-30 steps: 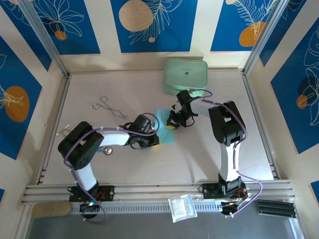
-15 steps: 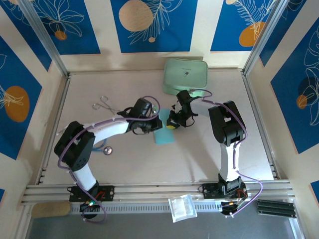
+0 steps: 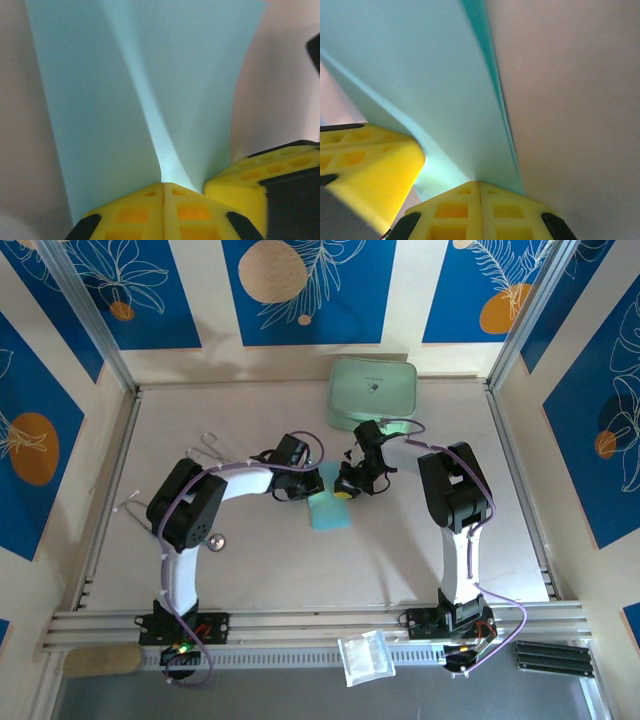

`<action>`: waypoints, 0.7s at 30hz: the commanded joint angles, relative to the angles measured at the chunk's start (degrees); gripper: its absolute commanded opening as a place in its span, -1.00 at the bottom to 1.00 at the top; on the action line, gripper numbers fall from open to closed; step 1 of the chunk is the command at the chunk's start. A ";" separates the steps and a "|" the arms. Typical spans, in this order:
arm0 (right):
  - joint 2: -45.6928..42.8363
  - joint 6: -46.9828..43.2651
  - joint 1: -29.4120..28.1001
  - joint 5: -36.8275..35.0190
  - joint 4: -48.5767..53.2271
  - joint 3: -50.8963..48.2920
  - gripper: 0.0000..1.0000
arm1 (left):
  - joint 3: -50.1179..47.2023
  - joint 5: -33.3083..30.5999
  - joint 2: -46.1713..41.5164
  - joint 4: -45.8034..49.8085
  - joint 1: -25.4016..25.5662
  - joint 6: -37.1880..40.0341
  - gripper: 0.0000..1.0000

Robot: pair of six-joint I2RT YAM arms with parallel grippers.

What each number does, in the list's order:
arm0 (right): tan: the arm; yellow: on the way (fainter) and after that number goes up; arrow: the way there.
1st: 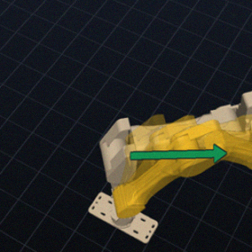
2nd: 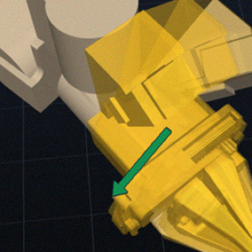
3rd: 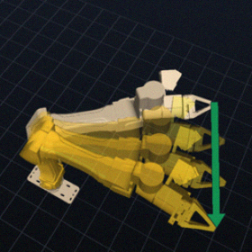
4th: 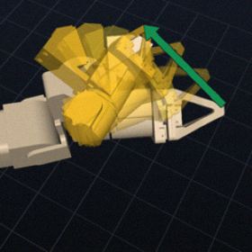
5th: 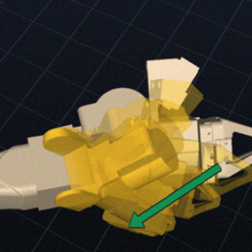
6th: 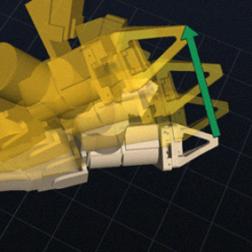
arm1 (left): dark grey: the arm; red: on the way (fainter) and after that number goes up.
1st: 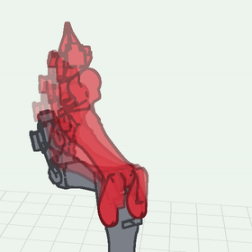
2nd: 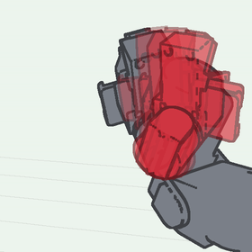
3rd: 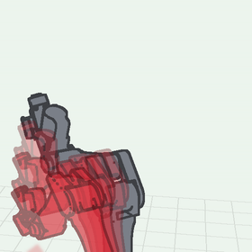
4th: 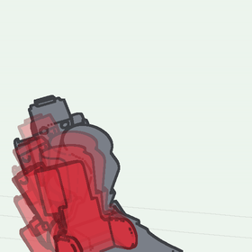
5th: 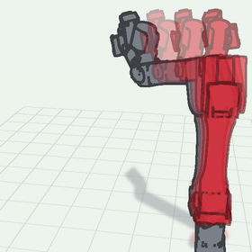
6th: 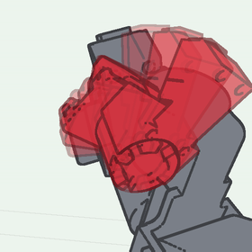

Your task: Fold a paper plane with a square sheet of paper (pick it up from the middle)

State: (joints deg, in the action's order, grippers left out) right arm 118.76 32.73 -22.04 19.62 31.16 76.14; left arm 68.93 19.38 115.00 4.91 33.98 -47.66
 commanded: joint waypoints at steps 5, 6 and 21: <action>6.67 -1.47 1.38 -17.09 6.43 -2.73 -0.97 | -6.64 -2.32 0.16 -2.76 -3.49 1.14 -0.85; 6.75 -1.56 1.36 -17.38 6.61 -2.59 -0.97 | -7.47 -2.17 -0.31 -3.01 -4.17 1.33 -0.84; 6.97 -1.89 1.29 -17.81 6.99 -2.41 -0.97 | -7.03 7.27 -9.52 -9.30 -4.49 -1.51 -0.89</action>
State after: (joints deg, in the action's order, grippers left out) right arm 119.13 31.44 -22.06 18.61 32.67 77.14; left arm 59.92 23.16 105.56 -1.45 27.79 -47.44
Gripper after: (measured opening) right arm 0.055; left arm 0.055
